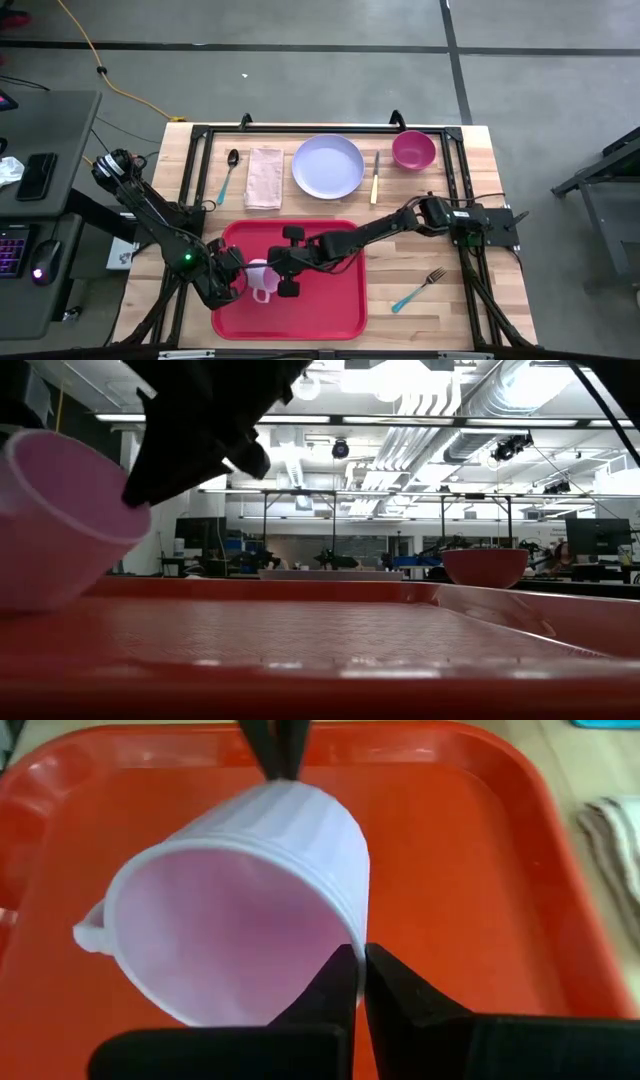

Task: Set up tray
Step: Put the pink mug on the top left of the orange serving tray

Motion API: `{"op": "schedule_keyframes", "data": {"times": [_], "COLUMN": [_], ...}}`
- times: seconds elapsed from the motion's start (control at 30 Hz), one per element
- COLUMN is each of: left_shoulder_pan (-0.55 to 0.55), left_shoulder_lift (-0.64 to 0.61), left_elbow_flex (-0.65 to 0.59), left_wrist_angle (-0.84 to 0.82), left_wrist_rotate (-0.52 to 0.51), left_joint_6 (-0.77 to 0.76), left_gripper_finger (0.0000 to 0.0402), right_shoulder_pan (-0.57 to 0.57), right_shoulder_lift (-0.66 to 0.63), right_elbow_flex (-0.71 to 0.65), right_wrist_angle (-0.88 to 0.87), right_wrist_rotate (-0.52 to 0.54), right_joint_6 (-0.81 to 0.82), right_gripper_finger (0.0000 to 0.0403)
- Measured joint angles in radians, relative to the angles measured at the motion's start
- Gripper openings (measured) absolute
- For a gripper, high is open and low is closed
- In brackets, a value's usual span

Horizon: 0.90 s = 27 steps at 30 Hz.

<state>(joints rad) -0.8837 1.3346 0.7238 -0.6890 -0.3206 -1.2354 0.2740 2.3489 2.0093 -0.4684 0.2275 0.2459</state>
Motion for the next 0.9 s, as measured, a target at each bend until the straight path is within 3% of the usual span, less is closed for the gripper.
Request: {"op": "schedule_keyframes", "data": {"times": [0.4, 0.9], "left_shoulder_pan": [0.000, 0.000], "left_shoulder_lift": [-0.002, -0.043], "left_elbow_flex": [0.009, 0.010], "left_wrist_angle": [0.007, 0.009], "left_wrist_rotate": [-0.005, -0.049], "left_joint_6": [0.000, -0.006], "left_gripper_finger": [0.0062, 0.0062], "right_shoulder_pan": [-0.048, -0.099], "right_shoulder_lift": [0.000, -0.002], "right_elbow_flex": [0.171, 0.153], "right_wrist_angle": [-0.250, -0.350], "right_wrist_rotate": [-0.057, -0.161], "right_joint_6": [0.083, 0.226], "right_gripper_finger": [0.0000, 0.0000]}}
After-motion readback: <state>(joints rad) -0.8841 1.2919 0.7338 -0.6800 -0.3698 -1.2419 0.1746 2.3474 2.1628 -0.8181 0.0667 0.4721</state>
